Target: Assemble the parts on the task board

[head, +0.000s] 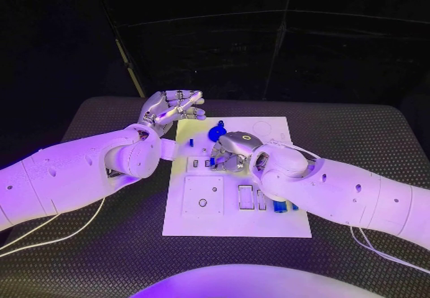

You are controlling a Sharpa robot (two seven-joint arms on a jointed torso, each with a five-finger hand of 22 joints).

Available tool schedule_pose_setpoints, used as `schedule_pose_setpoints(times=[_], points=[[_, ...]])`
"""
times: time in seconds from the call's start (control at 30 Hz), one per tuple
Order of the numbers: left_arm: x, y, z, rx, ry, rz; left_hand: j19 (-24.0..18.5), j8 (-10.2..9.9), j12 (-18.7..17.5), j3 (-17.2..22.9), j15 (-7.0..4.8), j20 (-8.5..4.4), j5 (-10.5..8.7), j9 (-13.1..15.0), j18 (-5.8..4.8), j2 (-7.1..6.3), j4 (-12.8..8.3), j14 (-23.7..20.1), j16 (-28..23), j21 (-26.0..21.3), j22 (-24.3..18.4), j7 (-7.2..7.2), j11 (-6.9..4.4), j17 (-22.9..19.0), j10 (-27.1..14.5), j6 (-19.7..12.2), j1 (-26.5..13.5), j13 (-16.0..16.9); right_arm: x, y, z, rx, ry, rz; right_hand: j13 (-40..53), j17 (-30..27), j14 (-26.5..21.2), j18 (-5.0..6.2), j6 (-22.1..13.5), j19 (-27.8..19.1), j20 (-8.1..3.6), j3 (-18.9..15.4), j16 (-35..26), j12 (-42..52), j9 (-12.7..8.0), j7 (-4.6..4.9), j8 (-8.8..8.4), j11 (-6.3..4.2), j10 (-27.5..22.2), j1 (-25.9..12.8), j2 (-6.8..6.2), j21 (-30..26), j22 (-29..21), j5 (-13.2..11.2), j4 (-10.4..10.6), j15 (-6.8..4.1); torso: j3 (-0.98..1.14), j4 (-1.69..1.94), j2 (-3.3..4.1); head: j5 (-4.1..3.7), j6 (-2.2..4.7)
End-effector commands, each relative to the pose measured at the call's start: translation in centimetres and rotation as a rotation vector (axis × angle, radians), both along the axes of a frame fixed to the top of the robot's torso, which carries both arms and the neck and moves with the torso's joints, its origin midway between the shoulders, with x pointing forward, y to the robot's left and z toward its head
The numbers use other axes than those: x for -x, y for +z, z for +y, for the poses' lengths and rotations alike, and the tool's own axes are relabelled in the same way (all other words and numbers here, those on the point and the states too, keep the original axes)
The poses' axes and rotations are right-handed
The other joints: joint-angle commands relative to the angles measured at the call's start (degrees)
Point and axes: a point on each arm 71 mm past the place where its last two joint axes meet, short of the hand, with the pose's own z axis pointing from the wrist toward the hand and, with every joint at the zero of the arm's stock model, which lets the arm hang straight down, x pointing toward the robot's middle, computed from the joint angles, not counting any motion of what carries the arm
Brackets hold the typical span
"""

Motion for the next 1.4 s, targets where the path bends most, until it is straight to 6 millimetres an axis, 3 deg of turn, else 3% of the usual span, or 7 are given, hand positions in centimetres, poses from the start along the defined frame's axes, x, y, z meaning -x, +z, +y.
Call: schedule_pose_setpoints(times=[0.03, 0.47, 0.97, 1.4], points=[[0.0, 0.2, -0.1, 0.004, -0.012, -0.010, 0.0, -0.2, -0.2, -0.1, 0.15, 0.05, 0.07, -0.1, 0.18, 0.19, -0.2, -0.2, -0.2, -0.2, -0.1, 0.11, 0.14, 0.1, 0.4, 0.3, 0.3, -0.1, 0.0, -0.8, -0.5, 0.062, -0.021, 0.019, 1.0, 12.6, 5.4, -0.17, 0.8, -0.3, -0.03, 0.4, -0.2, -0.3, -0.1, -0.90, -0.10, -0.16, -0.4, -0.3, -0.25, -0.2, -0.1, 0.3, 0.0, -0.28, 0.00, 0.00, 0.02, -0.03, 0.00], [0.0, 0.2, -0.1, 0.004, -0.012, -0.009, 0.0, -0.2, -0.2, -0.1, 0.15, 0.05, 0.07, -0.1, 0.18, 0.19, -0.2, -0.2, -0.2, -0.2, -0.1, 0.11, 0.14, 0.1, 0.4, 0.3, 0.3, -0.1, -0.1, -0.7, -0.7, 0.060, -0.034, 0.004, 0.7, 12.5, 5.4, -0.14, 0.3, -0.5, 0.12, 0.4, -0.3, -0.7, -0.2, -0.62, -0.37, 0.06, -0.7, -0.8, -0.84, -0.3, -0.3, 0.3, 0.1, -0.10, -0.02, -0.01, 0.04, -0.03, -0.06], [0.0, 0.1, -0.1, 0.004, -0.013, -0.008, 0.0, -0.2, -0.2, -0.1, 0.15, 0.05, 0.07, -0.1, 0.18, 0.19, -0.2, -0.2, -0.2, -0.2, -0.1, 0.11, 0.14, 0.1, 0.4, 0.3, 0.3, -0.1, 0.7, -0.2, -0.3, -0.020, -0.018, -0.034, 1.3, 13.0, 5.5, -0.25, 0.7, 0.0, 0.21, 1.1, -0.1, -0.1, -0.2, -0.76, -0.22, 0.01, -0.3, -0.6, -0.64, 0.0, 0.4, 1.2, -0.1, -0.07, -0.01, -0.01, 0.01, 0.06, -0.05], [0.0, 0.1, 0.0, 0.002, -0.012, -0.006, 0.0, -0.3, -0.3, -0.1, 0.16, 0.06, 0.07, -0.1, 0.18, 0.22, -0.3, -0.2, -0.3, -0.2, -0.1, 0.10, 0.16, 0.1, 0.4, 0.3, 0.3, -0.1, 1.8, 0.2, -1.0, 0.042, -0.036, -0.040, 1.2, 13.4, 5.6, -0.37, 0.8, 0.4, 0.20, 1.9, 0.0, -0.2, -0.1, -0.85, -0.16, -0.08, -0.3, -0.2, -0.36, 0.2, 1.0, 1.5, -0.3, -0.13, -0.03, -0.06, 0.00, 0.20, -0.06]])
